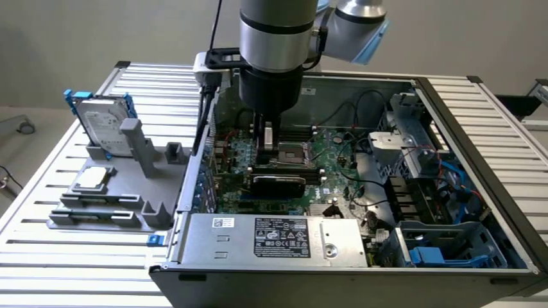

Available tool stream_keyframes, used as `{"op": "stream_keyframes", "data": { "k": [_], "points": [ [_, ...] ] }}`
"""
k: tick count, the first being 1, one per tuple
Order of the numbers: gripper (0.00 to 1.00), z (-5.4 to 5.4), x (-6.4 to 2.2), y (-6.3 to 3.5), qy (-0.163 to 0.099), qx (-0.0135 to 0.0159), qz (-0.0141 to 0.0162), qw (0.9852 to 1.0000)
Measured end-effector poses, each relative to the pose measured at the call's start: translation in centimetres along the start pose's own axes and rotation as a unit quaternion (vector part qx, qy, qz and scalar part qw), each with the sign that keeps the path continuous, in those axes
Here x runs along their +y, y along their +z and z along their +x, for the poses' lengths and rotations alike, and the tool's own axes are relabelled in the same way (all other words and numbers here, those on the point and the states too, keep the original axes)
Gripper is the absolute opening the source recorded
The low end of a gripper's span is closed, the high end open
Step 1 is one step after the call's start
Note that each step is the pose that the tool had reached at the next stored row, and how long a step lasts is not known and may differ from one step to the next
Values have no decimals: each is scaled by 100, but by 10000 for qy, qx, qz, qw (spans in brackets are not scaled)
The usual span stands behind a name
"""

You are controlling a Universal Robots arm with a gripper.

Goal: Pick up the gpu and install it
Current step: 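Insert the gpu into the slot, then press down on the gpu until it lock into place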

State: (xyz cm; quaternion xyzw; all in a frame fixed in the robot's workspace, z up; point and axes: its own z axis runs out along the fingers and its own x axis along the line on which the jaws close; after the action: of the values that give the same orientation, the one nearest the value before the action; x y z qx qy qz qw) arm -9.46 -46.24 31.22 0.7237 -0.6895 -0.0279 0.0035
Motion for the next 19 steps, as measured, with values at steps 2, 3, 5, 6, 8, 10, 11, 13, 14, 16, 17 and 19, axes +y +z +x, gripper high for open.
{"op": "stream_keyframes", "data": {
  "k": [2,3,5,6,8,10,11,13,14,16,17,19],
  "points": [
    [14,0,0,0,-1,-20,1,10000],
    [14,0,0,0,-1,-32,2,10000],
    [11,0,0,0,-2,-52,3,10000],
    [11,0,0,0,-3,-63,3,10000],
    [11,0,0,0,-4,-83,4,10000],
    [11,0,0,0,-5,-104,5,9999],
    [11,0,0,0,-5,-114,5,9999],
    [11,0,0,0,-6,-136,6,9999],
    [11,0,0,0,-7,-146,7,9999],
    [11,0,-2,5,-7,-158,3,9999],
    [11,1,-3,16,-7,-159,-13,9999],
    [11,2,-4,51,-13,-158,-17,9999]
  ]
}}
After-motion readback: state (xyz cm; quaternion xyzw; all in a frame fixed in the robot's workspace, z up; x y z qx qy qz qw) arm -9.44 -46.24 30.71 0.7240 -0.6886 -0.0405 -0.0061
